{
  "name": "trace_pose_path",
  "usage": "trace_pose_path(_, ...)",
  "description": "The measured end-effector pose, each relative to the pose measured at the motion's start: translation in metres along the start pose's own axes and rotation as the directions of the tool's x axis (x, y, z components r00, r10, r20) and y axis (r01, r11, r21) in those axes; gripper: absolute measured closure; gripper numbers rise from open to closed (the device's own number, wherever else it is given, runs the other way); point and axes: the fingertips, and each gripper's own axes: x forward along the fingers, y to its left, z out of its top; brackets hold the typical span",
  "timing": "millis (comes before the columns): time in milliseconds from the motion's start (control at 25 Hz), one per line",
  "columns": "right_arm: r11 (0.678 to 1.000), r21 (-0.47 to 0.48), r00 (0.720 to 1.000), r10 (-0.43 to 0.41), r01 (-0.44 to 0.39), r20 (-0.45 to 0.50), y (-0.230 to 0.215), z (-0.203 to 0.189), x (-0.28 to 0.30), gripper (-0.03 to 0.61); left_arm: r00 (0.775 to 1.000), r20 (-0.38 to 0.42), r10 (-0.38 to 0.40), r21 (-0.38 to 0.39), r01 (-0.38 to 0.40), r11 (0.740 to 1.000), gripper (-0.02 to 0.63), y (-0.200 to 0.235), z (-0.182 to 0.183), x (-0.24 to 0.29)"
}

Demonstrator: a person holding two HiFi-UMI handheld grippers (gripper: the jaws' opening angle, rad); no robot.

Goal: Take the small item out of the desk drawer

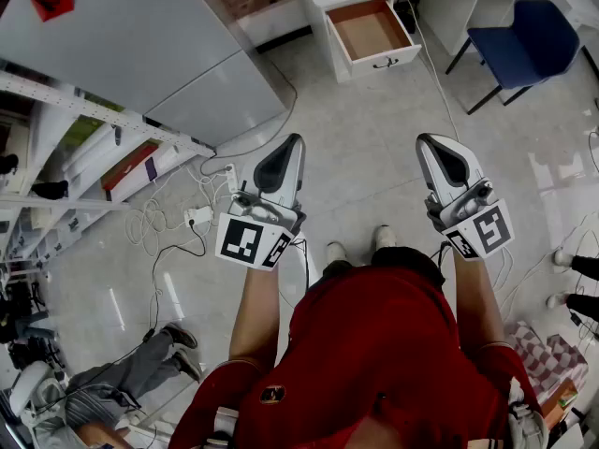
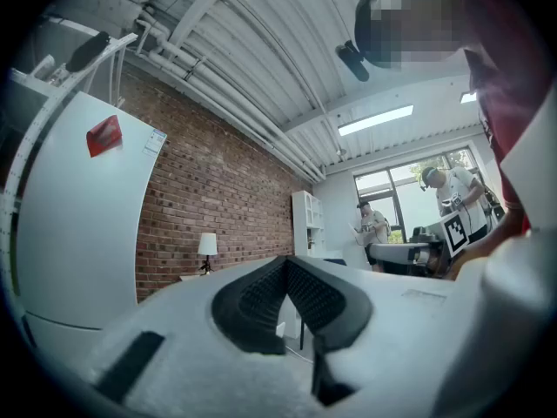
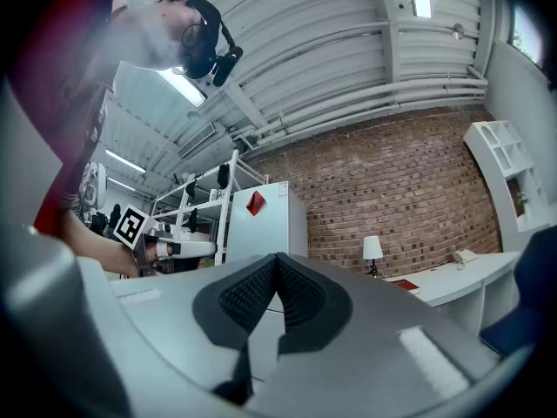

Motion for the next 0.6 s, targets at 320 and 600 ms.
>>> trace_pose_path(320, 1.000, 0.022, 0.999, 0.017, -0.018, 0.030, -0.016, 0.006, -0.004, 0.566, 1.000, -0.006, 0.002, 0.017, -0.002, 1.000, 0.612, -0.009, 0.003, 0.017)
trace_pose_path(600, 0.999, 0.012, 0.998, 0.034, -0.035, 0.048, -0.063, 0.007, -0.022, 0.566, 1.000, -0.002, 0.018, 0.040, -0.018, 0.999, 0.612, -0.028, 0.002, 0.063)
